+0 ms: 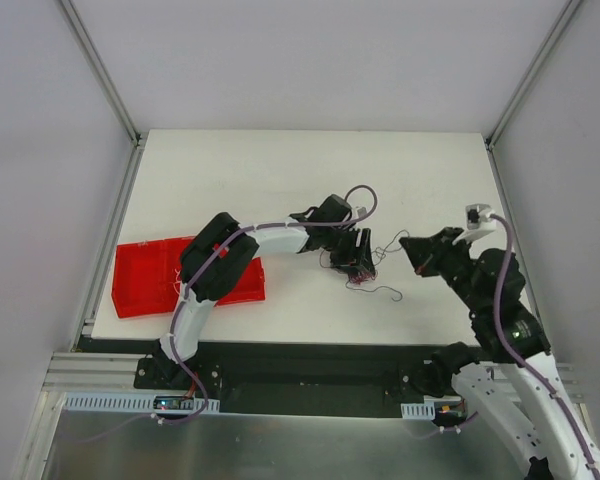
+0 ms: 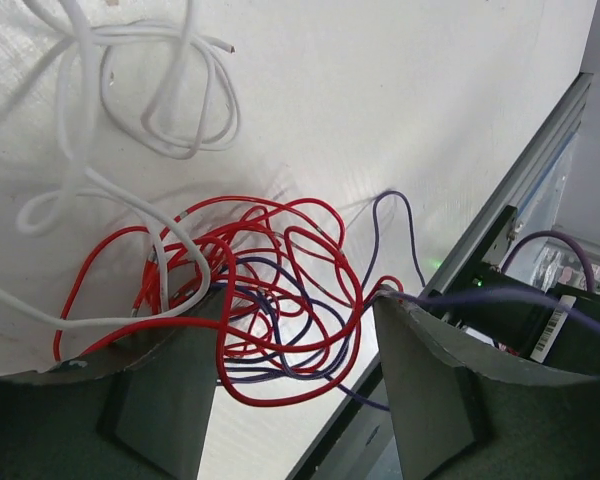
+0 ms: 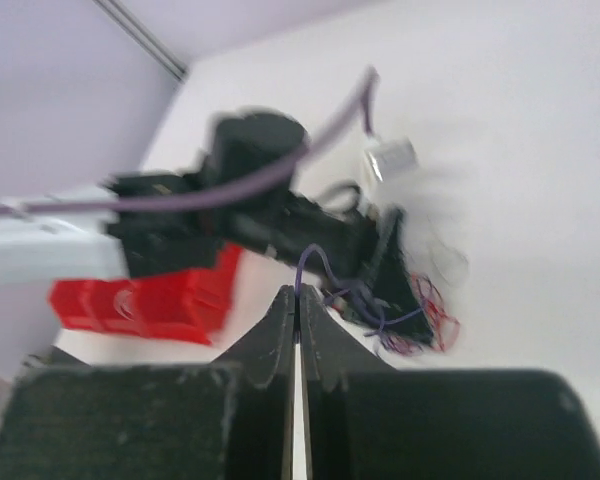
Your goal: Untangle the cables
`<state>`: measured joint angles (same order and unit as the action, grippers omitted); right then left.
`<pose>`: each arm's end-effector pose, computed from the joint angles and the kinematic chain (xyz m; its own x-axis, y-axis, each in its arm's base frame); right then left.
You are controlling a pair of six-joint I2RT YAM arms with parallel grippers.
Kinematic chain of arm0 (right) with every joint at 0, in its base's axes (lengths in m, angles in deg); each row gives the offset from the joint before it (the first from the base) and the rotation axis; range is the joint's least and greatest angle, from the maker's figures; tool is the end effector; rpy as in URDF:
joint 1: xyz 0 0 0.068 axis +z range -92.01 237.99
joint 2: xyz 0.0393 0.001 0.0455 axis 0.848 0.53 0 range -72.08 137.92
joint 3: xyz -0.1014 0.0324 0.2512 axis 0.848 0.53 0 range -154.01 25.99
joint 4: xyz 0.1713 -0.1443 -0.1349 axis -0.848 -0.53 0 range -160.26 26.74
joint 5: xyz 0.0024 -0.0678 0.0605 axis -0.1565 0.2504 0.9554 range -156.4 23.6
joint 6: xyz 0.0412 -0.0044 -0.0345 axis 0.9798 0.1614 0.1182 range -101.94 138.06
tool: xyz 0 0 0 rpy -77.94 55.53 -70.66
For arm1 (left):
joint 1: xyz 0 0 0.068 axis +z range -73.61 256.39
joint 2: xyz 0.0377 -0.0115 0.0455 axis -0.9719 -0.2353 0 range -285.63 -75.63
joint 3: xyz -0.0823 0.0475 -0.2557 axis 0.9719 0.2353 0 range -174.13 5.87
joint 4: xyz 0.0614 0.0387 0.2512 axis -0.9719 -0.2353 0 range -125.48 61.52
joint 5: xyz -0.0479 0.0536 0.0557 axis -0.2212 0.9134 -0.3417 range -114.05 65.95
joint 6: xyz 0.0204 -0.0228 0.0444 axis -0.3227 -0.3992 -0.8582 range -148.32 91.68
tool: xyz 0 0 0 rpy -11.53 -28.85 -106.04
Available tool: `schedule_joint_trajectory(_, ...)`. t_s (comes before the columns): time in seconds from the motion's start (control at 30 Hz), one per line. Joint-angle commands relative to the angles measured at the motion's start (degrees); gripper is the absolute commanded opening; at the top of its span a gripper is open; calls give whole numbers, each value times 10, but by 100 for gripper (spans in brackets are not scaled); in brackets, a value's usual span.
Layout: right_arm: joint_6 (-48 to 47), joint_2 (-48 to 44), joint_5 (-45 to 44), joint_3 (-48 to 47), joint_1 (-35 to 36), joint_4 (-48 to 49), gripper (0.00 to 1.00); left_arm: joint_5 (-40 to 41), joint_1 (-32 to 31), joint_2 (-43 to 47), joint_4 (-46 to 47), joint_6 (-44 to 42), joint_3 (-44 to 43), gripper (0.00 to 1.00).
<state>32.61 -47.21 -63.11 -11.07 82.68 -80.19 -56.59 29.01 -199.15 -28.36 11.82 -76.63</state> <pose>0.1050 0.0504 0.3258 -0.1904 0.1885 -0.9634 -0.4350 0.8636 0.2549 0.3032 -0.3579 0.1500 -0.9163 0.1932 -0.3507 0.3988 0.5184 -0.7565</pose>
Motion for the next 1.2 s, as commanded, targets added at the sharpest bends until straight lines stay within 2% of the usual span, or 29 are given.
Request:
schedule_joint_trajectory(0.0,-6,64,40,-157,2,6,0,70,14,14,-49,-36,42,59)
schedule_joint_trajectory(0.23,-47,144,39,-402,1,-21,0,101,54,56,-47,-59,113,59)
schedule_joint_trajectory(0.4,-56,162,36,-502,1,-15,0,99,71,61,-44,-69,130,59)
schedule_joint_trajectory(0.5,-63,171,35,-524,1,-22,0,102,76,77,-43,-82,131,59)
schedule_joint_trajectory(0.63,-66,160,20,-479,2,-26,0,99,76,145,-44,-105,140,60)
schedule_joint_trajectory(0.8,-85,137,37,-387,2,-31,0,64,76,287,-34,-143,164,71)
schedule_joint_trajectory(0.97,-109,121,106,-290,1,-26,0,1,76,426,-32,-189,189,78)
schedule_joint_trajectory(1.17,-104,125,216,-199,2,16,0,-77,76,547,-28,-238,221,85)
